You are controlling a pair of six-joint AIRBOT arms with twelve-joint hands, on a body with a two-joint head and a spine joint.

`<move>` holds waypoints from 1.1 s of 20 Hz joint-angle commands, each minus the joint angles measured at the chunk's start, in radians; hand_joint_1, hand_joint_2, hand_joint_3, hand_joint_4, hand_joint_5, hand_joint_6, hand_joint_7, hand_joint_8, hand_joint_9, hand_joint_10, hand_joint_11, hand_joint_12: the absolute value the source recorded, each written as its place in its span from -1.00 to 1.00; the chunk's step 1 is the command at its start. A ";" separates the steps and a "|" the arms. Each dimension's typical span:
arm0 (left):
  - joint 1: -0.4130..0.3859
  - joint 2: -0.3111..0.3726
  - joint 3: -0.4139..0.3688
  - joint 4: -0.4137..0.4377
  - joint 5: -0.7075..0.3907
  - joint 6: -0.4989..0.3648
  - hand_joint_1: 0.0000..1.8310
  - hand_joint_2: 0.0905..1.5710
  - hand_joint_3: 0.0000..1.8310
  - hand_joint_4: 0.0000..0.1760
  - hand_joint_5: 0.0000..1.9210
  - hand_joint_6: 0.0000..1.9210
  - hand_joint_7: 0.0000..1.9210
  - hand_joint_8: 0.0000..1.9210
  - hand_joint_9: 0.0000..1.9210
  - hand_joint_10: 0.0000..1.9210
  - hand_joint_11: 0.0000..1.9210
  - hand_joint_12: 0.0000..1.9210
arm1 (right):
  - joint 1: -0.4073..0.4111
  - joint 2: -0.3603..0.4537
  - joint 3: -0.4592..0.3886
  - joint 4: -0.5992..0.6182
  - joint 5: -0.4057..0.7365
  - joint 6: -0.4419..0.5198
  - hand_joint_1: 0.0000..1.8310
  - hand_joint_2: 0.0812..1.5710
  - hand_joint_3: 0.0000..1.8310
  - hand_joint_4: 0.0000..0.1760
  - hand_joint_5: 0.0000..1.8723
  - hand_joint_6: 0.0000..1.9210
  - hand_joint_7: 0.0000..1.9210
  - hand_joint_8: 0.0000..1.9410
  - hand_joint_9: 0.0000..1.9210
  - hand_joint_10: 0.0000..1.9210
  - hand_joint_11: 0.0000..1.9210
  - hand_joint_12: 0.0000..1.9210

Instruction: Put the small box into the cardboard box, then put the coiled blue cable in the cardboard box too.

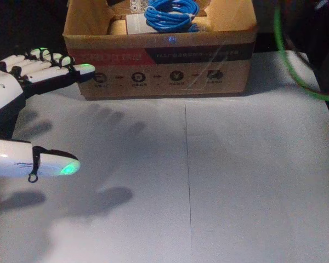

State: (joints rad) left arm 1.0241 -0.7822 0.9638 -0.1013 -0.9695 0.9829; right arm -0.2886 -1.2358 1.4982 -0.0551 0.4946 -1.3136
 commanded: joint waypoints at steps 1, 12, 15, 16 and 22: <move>-0.015 0.006 -0.001 -0.014 -0.133 -0.003 -0.32 0.05 -1.00 1.00 -0.77 -1.00 -0.83 -1.00 -0.86 -1.00 -0.93 -0.91 | -0.005 0.028 -0.031 0.013 0.185 0.005 -0.52 0.06 -1.00 1.00 -1.00 -1.00 -1.00 -1.00 -1.00 -1.00 -1.00 -1.00; 0.107 0.082 -0.071 -0.100 -0.298 -0.003 -0.35 0.10 -1.00 0.79 -0.89 -1.00 -0.99 -1.00 -1.00 -1.00 -1.00 -0.98 | -0.426 0.389 -0.456 0.104 0.671 0.005 -0.43 -0.01 -1.00 1.00 -1.00 -1.00 -1.00 -1.00 -1.00 -1.00 -1.00 -1.00; 0.232 0.104 -0.107 -0.182 -0.441 -0.002 -0.34 0.09 -1.00 1.00 -0.99 -1.00 -1.00 -1.00 -1.00 -1.00 -1.00 -1.00 | -0.650 0.493 -0.573 0.226 0.833 0.006 -0.44 0.05 -0.99 1.00 -1.00 -1.00 -1.00 -1.00 -1.00 -1.00 -1.00 -1.00; 0.271 0.108 -0.123 -0.210 -0.488 -0.002 -0.31 0.10 -1.00 1.00 -1.00 -1.00 -1.00 -1.00 -1.00 -1.00 -1.00 -1.00 | -0.751 0.511 -0.616 0.273 0.922 0.012 -0.45 0.07 -0.99 1.00 -1.00 -1.00 -1.00 -1.00 -1.00 -1.00 -1.00 -1.00; 0.384 0.108 -0.173 -0.292 -0.590 -0.002 -0.60 0.17 -0.98 1.00 -1.00 -1.00 -1.00 -1.00 -1.00 -1.00 -1.00 -1.00 | -1.092 0.509 -0.706 0.472 1.150 0.142 -0.48 0.06 -1.00 1.00 -1.00 -1.00 -1.00 -1.00 -1.00 -1.00 -1.00 -1.00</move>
State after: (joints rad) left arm 1.4235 -0.6807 0.7864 -0.3904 -1.4277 0.9802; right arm -1.4094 -0.7334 0.7872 0.4000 1.4925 -1.1690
